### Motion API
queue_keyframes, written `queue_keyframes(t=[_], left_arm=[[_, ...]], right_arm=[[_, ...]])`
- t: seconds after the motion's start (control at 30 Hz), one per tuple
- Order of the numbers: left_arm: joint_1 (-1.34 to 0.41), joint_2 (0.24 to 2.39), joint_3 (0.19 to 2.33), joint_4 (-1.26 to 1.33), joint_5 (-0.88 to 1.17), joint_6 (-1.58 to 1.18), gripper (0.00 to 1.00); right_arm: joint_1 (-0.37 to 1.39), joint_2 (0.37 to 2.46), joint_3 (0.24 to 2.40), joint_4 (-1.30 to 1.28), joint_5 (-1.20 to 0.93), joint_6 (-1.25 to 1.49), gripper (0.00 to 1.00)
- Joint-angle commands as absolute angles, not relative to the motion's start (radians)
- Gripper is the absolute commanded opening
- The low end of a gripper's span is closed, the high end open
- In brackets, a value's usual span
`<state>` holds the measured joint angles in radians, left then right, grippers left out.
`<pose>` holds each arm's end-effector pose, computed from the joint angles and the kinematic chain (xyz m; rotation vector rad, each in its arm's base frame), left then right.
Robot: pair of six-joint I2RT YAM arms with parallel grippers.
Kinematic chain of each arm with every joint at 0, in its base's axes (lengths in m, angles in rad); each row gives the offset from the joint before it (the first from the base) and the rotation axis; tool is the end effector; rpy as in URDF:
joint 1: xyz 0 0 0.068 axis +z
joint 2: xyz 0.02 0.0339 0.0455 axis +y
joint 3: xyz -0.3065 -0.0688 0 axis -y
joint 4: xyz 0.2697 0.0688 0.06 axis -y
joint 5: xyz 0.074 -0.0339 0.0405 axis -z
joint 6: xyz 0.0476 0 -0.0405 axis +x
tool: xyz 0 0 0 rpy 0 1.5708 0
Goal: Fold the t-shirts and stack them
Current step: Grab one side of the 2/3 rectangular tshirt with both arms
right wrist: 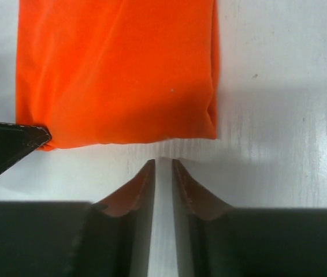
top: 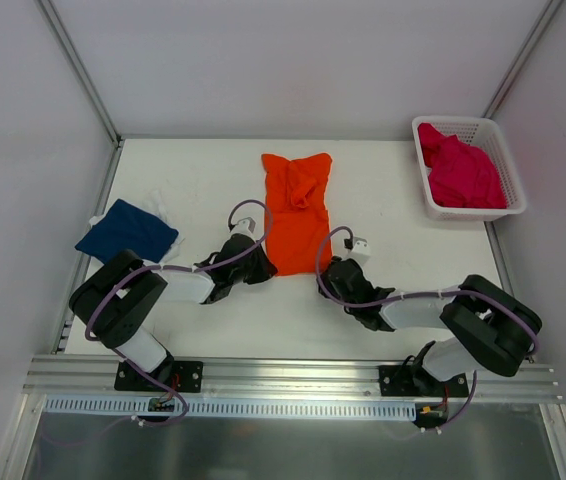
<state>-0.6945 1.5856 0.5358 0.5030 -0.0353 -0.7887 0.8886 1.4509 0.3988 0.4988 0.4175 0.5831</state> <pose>0.2429 -0.2001 0.1527 -0.1274 2.2311 -0.8192 0.1847 0.1967 0.1516 -0.0739 2.1026 0.4541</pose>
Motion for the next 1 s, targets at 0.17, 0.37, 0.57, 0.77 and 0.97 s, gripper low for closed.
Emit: queue_keyframes(t=[0.17, 0.37, 0.57, 0.77, 0.97], left_arm=[[-0.703, 1.580, 0.538, 0.357, -0.049, -0.724, 0.09], [-0.703, 1.572, 0.538, 0.345, -0.049, -0.718, 0.09], [-0.703, 1.574, 0.538, 0.344, -0.049, -0.718, 0.08], [-0.703, 1.566, 0.528, 0.339, -0.055, -0.713, 0.07], [-0.703, 1.565, 0.526, 0.334, -0.057, -0.712, 0.06]], right_arm=[[0.922, 1.456, 0.410, 0.385, 0.471, 0.589, 0.48], [0.959, 1.391, 0.379, 0.321, 0.572, 0.618, 0.66], [0.957, 1.440, 0.397, 0.318, 0.598, 0.629, 0.68], [0.959, 1.529, 0.420, 0.359, 0.597, 0.644, 0.68], [0.956, 1.552, 0.431, 0.370, 0.629, 0.647, 0.68]])
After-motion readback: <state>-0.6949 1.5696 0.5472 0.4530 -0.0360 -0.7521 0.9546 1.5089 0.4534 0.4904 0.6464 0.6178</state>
